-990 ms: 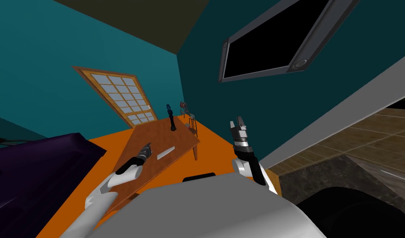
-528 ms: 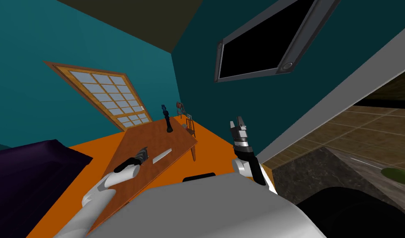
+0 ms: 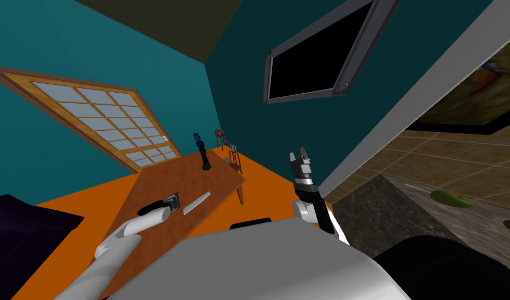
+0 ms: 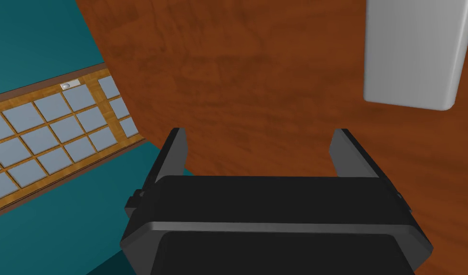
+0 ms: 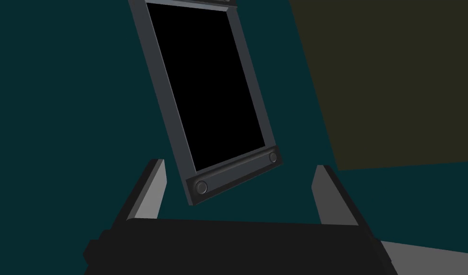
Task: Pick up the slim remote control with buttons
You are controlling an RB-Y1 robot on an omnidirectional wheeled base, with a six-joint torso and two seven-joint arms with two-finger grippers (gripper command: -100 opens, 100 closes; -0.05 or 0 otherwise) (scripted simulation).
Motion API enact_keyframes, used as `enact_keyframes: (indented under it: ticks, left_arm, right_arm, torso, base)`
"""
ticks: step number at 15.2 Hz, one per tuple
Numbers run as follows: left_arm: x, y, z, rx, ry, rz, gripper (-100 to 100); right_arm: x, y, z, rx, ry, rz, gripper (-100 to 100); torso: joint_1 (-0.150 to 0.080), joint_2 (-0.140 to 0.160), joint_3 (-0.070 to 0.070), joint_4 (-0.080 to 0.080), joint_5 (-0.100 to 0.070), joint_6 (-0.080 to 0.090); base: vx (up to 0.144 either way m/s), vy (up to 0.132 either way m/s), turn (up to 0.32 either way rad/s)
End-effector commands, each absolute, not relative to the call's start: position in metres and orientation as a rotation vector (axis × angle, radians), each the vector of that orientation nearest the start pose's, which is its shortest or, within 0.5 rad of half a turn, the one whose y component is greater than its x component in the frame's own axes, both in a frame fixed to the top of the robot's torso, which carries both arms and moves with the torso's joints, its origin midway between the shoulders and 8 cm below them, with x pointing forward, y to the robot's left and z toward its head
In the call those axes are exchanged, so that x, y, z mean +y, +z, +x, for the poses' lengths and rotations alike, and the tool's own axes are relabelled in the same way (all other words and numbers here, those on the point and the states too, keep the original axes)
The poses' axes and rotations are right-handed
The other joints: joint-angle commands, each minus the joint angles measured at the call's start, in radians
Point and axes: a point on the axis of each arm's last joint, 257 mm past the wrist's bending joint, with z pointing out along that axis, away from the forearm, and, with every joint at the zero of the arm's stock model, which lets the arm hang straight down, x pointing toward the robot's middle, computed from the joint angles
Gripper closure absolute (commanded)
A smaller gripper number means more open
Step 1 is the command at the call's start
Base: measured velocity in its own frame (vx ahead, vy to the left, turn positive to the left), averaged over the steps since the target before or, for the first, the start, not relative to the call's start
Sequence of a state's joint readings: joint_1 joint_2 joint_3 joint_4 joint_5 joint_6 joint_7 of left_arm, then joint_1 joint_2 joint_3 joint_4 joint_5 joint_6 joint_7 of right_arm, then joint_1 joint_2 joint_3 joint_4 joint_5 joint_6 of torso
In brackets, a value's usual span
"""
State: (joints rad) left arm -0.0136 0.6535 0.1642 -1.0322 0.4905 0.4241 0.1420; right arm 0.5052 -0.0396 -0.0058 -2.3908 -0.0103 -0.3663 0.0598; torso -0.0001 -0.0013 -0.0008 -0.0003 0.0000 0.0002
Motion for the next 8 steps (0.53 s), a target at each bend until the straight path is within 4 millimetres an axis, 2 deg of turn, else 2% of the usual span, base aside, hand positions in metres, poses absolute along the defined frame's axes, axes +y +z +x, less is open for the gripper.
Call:
enact_keyframes:
  ticks: [1,2,5,6,8]
  left_arm:
    - [0.618,-0.419,0.39,1.233,-0.428,-2.039,-100]
    - [0.626,-0.422,0.385,1.204,-0.409,-2.094,-100]
    - [0.63,-0.43,0.375,1.184,-0.374,-2.172,-100]
    - [0.632,-0.438,0.365,1.184,-0.347,-2.198,-100]
    - [0.634,-0.441,0.361,1.181,-0.337,-2.207,-100]
  right_arm:
    - [-0.277,0.047,0.343,0.672,1.242,0.633,0]
    - [-0.277,0.047,0.343,0.672,1.242,0.633,0]
    - [-0.277,0.047,0.343,0.672,1.242,0.633,0]
    - [-0.277,0.047,0.343,0.672,1.242,0.633,0]
    - [-0.277,0.047,0.343,0.672,1.242,0.633,0]
  torso:
    - [0.0,0.0,0.0,0.0,0.0,0.0]
    - [0.0,0.0,0.0,0.0,0.0,0.0]
    - [0.0,0.0,0.0,0.0,0.0,0.0]
    - [0.0,0.0,0.0,0.0,0.0,0.0]
    - [0.0,0.0,0.0,0.0,0.0,-0.001]
  base:
    - [0.011,0.003,-0.068]
    - [0.014,-0.001,-0.154]
    - [0.012,0.003,-0.148]
    - [0.015,0.004,-0.18]
    - [0.01,0.005,-0.024]
